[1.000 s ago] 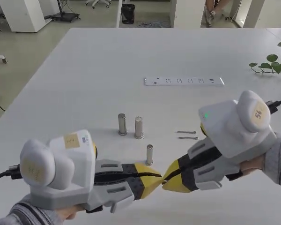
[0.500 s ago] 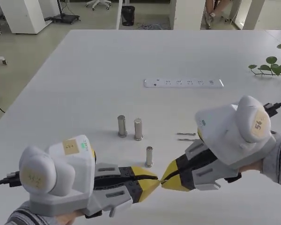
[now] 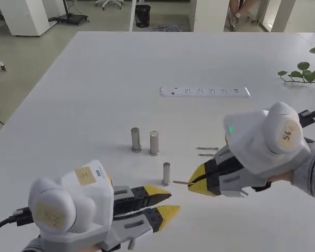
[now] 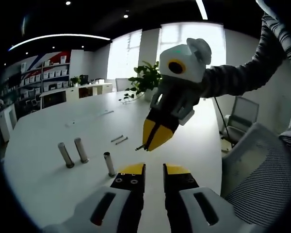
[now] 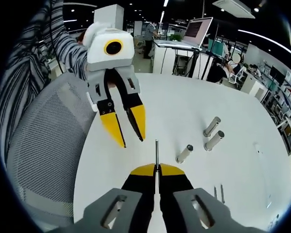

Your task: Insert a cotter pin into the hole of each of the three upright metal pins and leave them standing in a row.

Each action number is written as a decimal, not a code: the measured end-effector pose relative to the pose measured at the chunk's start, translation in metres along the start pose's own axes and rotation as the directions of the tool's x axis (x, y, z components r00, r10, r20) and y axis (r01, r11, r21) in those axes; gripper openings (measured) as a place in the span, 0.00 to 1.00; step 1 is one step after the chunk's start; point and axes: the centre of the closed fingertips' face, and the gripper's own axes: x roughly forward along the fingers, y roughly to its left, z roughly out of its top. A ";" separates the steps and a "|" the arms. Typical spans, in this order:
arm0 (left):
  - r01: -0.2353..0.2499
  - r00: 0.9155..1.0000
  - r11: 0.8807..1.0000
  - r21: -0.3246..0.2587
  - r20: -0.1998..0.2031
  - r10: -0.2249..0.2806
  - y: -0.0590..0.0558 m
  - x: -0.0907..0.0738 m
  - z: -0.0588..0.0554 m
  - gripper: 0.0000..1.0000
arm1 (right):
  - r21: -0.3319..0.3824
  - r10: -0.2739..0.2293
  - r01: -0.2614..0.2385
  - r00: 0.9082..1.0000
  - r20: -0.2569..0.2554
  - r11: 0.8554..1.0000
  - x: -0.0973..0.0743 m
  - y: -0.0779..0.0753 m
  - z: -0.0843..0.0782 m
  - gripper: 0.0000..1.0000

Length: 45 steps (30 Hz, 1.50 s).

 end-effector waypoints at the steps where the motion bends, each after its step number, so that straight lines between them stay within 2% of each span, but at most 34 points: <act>1: -0.017 1.000 1.000 0.000 0.000 0.017 0.002 0.000 -0.001 0.12 | -0.004 -0.009 0.009 1.000 -0.002 1.000 0.000 -0.002 -0.001 0.00; 2: -0.024 1.000 1.000 0.011 -0.002 0.024 0.003 0.001 -0.001 0.13 | -0.006 -0.039 0.039 0.999 -0.005 0.999 0.000 -0.007 -0.002 0.00; 4: -0.056 0.998 0.998 0.023 0.000 0.056 0.008 0.002 -0.001 0.14 | -0.019 -0.058 0.058 0.998 -0.022 0.998 0.002 -0.012 -0.006 0.00; 7: -0.100 0.995 0.995 0.010 0.015 0.099 0.015 0.003 0.000 0.15 | -0.016 -0.086 0.085 0.995 -0.043 0.996 0.006 -0.019 -0.013 0.00; 11: -0.164 0.986 0.986 -0.008 0.010 0.164 0.028 0.005 -0.004 0.18 | 0.022 -0.096 0.097 0.994 -0.056 0.995 0.010 -0.027 -0.023 0.00; 16: -0.189 0.982 0.981 -0.043 -0.004 0.189 0.037 0.010 -0.011 0.22 | 0.039 -0.101 0.104 0.992 -0.072 0.994 0.014 -0.034 -0.031 0.00; 20: -0.241 0.971 0.968 -0.066 -0.009 0.241 0.049 0.014 -0.014 0.27 | 0.046 -0.114 0.118 0.991 -0.076 0.992 0.016 -0.042 -0.035 0.00; 22: -0.261 0.965 0.962 -0.079 -0.023 0.260 0.054 0.017 -0.016 0.27 | 0.052 -0.118 0.122 0.990 -0.079 0.991 0.017 -0.044 -0.036 0.00; 24: -0.279 0.960 0.955 -0.097 -0.020 0.278 0.058 0.018 -0.016 0.26 | 0.054 -0.120 0.125 0.989 -0.088 0.991 0.020 -0.047 -0.039 0.00; 26: -0.289 0.957 0.950 -0.118 -0.022 0.288 0.061 0.021 -0.018 0.26 | 0.053 -0.120 0.125 0.988 -0.092 0.991 0.022 -0.048 -0.040 0.00; 30: -0.310 0.951 0.944 -0.115 -0.035 0.308 0.068 0.027 -0.022 0.25 | 0.061 -0.116 0.122 0.989 -0.095 0.991 0.027 -0.051 -0.043 0.00; 35: -0.327 0.945 0.937 -0.126 -0.061 0.322 0.076 0.036 -0.033 0.23 | 0.049 -0.115 0.121 0.988 -0.102 0.991 0.033 -0.055 -0.045 0.00; 45: -0.353 0.936 0.921 -0.163 -0.073 0.345 0.087 0.052 -0.037 0.21 | 0.036 -0.111 0.115 0.990 -0.088 0.993 0.037 -0.058 -0.041 0.00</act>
